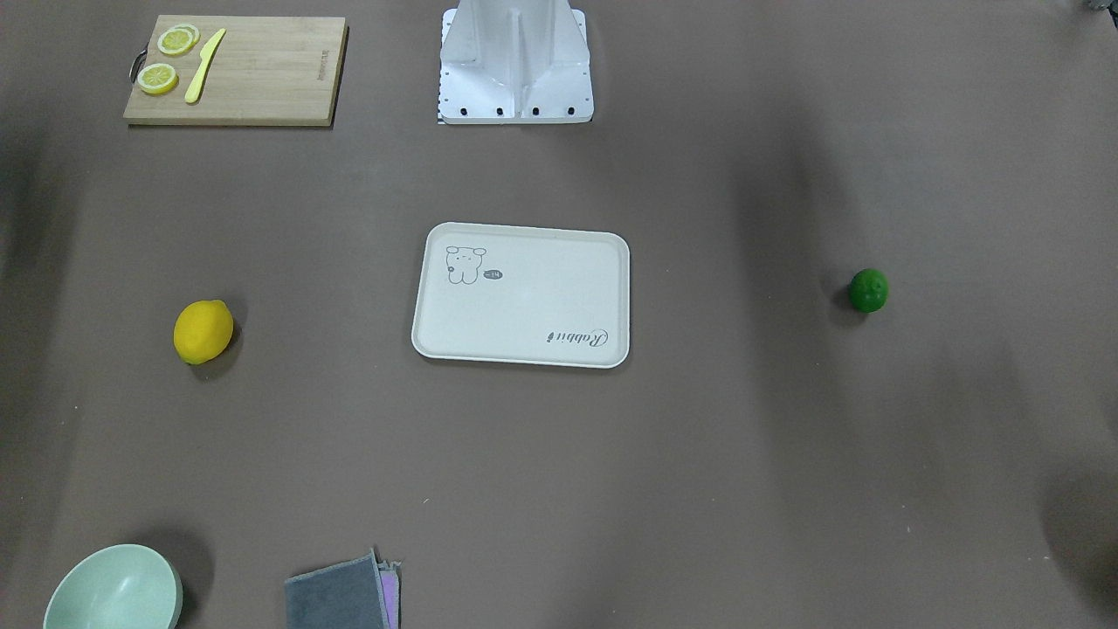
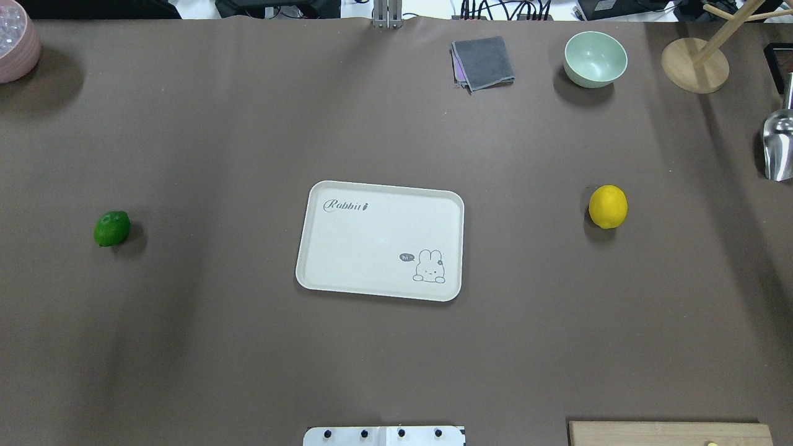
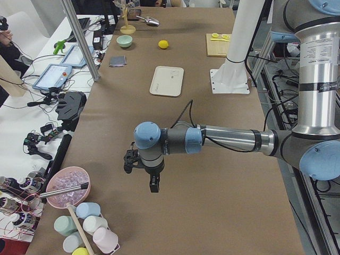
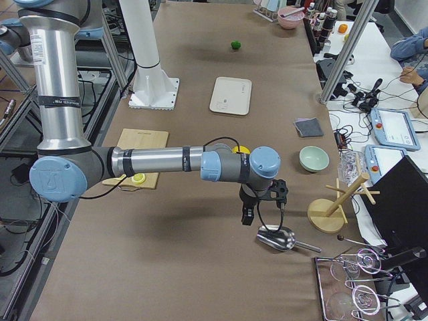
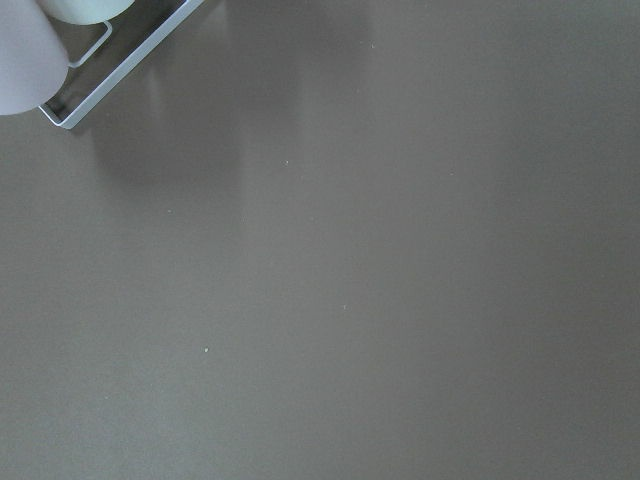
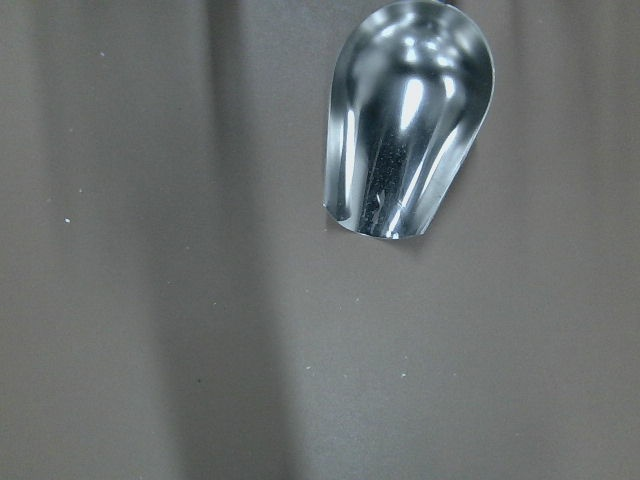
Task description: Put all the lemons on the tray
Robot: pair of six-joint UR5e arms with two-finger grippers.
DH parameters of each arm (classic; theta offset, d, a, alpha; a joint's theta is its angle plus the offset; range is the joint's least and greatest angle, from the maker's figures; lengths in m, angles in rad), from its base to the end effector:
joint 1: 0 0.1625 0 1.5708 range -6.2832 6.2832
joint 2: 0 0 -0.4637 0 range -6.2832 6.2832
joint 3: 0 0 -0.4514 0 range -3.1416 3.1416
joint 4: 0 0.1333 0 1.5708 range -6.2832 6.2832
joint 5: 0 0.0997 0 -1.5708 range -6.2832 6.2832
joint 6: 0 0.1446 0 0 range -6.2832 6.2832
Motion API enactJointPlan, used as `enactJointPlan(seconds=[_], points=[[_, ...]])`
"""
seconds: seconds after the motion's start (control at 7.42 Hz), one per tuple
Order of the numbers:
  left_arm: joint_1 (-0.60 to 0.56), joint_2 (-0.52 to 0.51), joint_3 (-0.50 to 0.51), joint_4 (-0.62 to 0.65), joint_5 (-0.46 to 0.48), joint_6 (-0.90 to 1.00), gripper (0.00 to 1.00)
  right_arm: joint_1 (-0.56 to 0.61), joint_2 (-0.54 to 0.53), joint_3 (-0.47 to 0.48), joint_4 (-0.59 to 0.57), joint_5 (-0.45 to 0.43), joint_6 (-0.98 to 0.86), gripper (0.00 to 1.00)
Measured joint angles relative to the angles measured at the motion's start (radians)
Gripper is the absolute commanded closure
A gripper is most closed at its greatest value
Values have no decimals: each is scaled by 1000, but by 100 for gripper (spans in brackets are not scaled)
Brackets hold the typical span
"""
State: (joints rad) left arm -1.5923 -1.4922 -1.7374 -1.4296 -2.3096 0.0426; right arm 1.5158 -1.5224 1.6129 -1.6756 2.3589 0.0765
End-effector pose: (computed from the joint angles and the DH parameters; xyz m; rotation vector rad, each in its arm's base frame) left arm -0.0468 -0.5062 0.6971 -0.0271 0.7399 0.0005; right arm -0.0006 -0.5710 0.6882 -0.0653 -0.7855 0.0260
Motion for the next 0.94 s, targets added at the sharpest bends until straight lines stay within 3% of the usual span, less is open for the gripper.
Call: enactJointPlan(seconds=[0.54,0.94], points=[[0,-2,-3,0,-1,-1,2,-139,21,68,1,34,109,0],[0,-6,-5,0,0,-4,2,-279,98,55,57,46,295,0]])
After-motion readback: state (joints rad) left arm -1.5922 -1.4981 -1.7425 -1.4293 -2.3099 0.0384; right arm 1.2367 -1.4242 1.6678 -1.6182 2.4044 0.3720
